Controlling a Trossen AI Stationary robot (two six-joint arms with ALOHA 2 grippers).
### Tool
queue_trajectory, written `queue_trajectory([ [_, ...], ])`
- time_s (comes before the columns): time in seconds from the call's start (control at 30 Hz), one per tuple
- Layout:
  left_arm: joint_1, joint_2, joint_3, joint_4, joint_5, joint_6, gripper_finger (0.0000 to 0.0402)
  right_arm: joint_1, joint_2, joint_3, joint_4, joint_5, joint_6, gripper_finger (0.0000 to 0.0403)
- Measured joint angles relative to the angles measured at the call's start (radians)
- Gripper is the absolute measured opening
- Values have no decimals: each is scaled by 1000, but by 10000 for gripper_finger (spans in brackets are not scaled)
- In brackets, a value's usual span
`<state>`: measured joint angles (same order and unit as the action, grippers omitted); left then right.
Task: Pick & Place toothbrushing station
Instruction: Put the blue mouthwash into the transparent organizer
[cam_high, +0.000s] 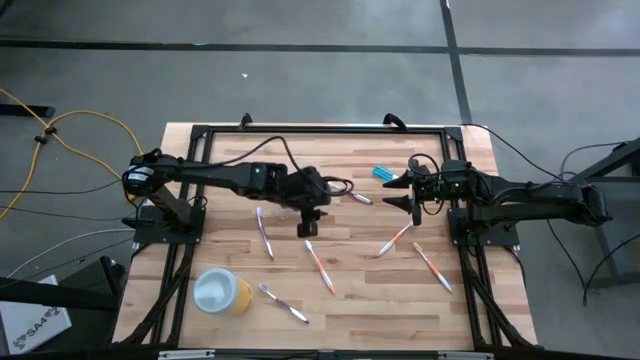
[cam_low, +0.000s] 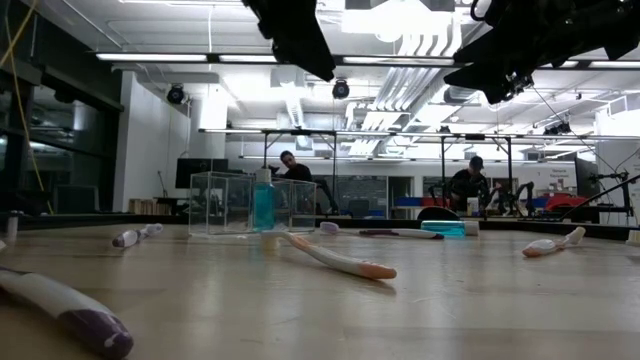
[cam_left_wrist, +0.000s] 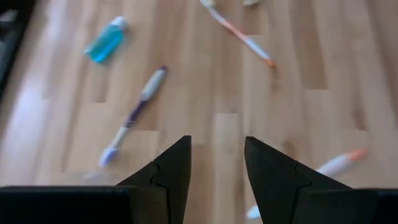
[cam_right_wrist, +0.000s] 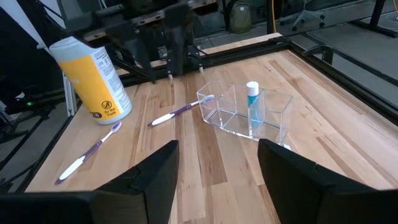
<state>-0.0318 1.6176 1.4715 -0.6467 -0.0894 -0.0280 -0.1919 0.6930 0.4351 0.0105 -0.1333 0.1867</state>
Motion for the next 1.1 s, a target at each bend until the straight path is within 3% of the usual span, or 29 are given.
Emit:
queue_trajectory([
  [0.2,-13,-20,-2,26,62,41,143,0,0,0,0,0,0,210],
  [0.4,-24,-150,-51,25,66,56,143,0,0,0,0,0,0,210],
  [0.6,-24,-369,-272,149,46,2,143,0,0,0,1,0,9,210],
  [0.8,-23,-547,-523,330,23,-50,143,0,0,0,21,5,184,210],
  [1.1,-39,-622,-612,392,19,-43,143,-6,20,0,93,274,288,210],
])
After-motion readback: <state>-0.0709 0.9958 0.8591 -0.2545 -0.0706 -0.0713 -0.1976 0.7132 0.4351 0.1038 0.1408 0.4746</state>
